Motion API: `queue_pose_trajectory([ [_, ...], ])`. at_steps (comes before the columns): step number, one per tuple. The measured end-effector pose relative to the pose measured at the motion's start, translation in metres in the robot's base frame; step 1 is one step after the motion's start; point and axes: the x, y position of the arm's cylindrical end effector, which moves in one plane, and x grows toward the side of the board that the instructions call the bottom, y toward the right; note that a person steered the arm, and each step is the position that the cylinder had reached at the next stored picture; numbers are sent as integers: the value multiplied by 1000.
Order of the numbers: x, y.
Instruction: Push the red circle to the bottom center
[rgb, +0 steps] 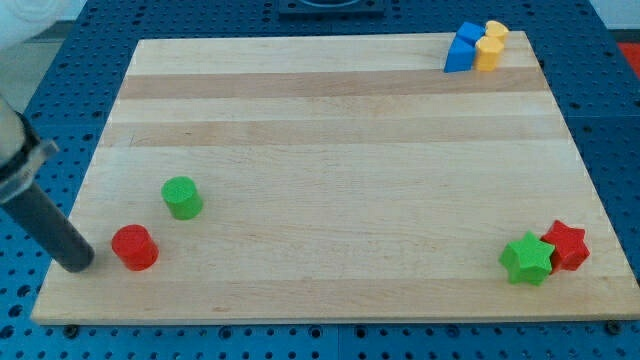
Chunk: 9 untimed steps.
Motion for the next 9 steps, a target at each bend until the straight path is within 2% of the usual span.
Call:
queue_pose_trajectory([
  [2, -16, 14],
  [3, -16, 45],
  [8, -13, 255],
  [9, -12, 224],
])
